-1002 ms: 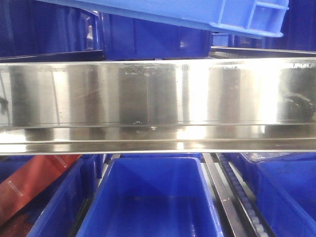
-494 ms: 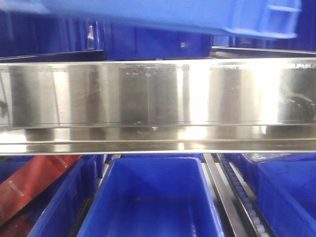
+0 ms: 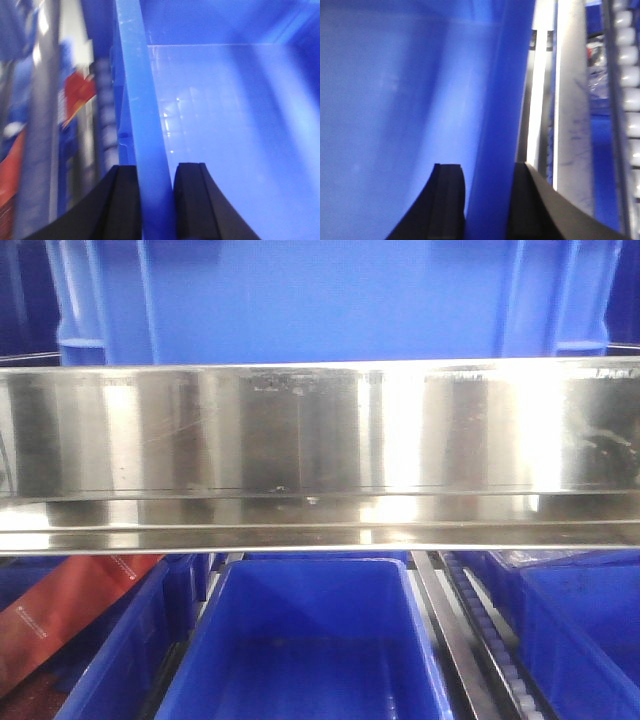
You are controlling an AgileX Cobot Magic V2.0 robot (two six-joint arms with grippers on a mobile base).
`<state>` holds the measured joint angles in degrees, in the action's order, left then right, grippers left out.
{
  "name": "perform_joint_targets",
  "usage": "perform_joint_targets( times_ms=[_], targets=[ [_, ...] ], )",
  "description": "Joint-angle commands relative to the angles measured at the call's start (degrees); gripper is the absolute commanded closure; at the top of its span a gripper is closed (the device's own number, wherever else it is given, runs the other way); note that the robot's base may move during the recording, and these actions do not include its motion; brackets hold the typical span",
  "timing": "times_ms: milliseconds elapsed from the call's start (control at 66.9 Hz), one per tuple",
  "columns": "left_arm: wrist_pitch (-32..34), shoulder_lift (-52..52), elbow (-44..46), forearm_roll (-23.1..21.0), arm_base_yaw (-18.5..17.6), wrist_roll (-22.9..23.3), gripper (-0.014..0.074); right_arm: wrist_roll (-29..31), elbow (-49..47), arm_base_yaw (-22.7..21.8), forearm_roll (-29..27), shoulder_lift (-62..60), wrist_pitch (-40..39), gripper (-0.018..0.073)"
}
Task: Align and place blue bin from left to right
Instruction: 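Lower the blue bin with both grippers onto the upper shelf, then open both grippers and release the blue bin on the shelf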
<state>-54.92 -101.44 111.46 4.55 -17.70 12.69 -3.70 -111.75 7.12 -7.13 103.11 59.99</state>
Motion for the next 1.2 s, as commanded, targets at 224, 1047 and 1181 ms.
perform_joint_targets(
  times_ms=[224, 1047, 1181],
  targets=[
    [1.0, -0.7, 0.8, 1.2, -0.2, -1.4, 0.0218, 2.9, -0.8, 0.0, -0.5, -1.0, -4.7, 0.0448],
    [-5.3, 16.7, -3.3, 4.0, -0.2, -5.2, 0.055, 2.9, -0.2, 0.0, 8.9, -21.5, 3.4, 0.0637],
    [1.8, 24.1, -14.3, 4.2, -0.2, -5.2, 0.0707, 2.9, 6.8, 0.0, 10.5, -28.3, 0.5, 0.0634]
  ],
)
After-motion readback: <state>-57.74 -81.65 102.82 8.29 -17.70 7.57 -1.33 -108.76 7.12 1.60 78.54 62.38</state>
